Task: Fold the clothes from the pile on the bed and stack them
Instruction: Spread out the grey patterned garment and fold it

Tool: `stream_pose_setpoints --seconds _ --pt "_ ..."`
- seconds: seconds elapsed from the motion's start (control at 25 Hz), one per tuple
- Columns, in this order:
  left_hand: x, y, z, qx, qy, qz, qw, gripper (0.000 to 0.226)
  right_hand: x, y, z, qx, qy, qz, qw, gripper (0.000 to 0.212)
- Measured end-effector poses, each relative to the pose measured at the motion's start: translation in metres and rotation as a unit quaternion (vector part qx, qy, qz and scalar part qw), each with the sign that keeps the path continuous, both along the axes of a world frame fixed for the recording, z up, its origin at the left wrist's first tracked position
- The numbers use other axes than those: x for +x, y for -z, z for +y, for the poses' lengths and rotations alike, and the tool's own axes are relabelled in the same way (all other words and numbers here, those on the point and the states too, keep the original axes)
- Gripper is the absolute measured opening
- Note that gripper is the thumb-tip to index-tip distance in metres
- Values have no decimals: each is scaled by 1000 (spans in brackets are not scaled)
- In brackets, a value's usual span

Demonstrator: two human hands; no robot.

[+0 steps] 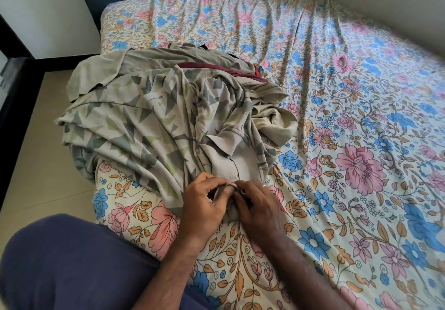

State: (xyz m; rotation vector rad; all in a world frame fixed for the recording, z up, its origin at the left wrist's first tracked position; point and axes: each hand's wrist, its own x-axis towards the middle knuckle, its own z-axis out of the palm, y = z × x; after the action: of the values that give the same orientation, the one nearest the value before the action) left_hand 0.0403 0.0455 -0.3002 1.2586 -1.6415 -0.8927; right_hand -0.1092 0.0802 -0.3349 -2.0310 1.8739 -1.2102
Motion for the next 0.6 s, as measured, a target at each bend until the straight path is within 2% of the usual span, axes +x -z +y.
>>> stream_pose_setpoints --seconds 0.2,0.28,0.48,0.6 --pt "0 0 -7 75 -11 33 997 7 -15 -20 -5 77 -95 -103 987 15" --pt "1 0 -8 100 -2 39 994 12 -21 -26 -8 111 -118 -105 981 14" --pt "5 0 -10 76 27 13 997 19 -8 -25 -12 127 -48 -54 989 16" --pt "8 1 -11 85 60 27 994 16 -11 -27 -14 177 -89 -124 972 13"
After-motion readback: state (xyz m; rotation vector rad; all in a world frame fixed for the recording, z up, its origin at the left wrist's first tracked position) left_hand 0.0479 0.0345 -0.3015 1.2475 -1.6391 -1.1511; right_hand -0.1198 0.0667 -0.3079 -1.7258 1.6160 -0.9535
